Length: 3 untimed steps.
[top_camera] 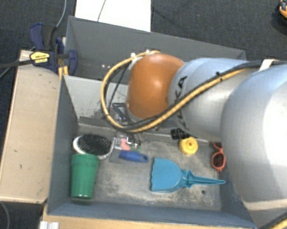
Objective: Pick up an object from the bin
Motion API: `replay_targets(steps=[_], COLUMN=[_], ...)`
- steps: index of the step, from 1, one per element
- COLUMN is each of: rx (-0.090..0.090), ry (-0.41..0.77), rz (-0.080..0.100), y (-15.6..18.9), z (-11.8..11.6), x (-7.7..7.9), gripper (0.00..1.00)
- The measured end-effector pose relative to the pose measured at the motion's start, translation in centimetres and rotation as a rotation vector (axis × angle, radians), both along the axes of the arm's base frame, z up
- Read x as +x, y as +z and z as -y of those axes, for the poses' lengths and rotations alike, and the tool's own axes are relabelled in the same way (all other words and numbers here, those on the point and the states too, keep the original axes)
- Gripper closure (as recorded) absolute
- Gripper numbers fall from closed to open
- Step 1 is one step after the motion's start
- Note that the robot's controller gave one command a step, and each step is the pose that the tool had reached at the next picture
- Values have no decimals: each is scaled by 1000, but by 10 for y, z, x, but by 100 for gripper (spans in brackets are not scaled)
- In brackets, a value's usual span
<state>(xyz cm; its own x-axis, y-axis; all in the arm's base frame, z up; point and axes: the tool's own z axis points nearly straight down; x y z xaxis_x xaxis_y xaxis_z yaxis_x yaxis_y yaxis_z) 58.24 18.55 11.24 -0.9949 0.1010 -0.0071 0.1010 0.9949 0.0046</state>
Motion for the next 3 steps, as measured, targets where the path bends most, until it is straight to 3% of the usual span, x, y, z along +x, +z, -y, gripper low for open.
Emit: replay_targets(steps=[1, 2, 3], rx=[-3, -1, 0], ry=[-93, -137, -138], rz=[-11, -5, -5], y=[-31, -35, -35], z=[4, 0, 0], x=[-12, -18, -18], gripper=[0, 100, 100])
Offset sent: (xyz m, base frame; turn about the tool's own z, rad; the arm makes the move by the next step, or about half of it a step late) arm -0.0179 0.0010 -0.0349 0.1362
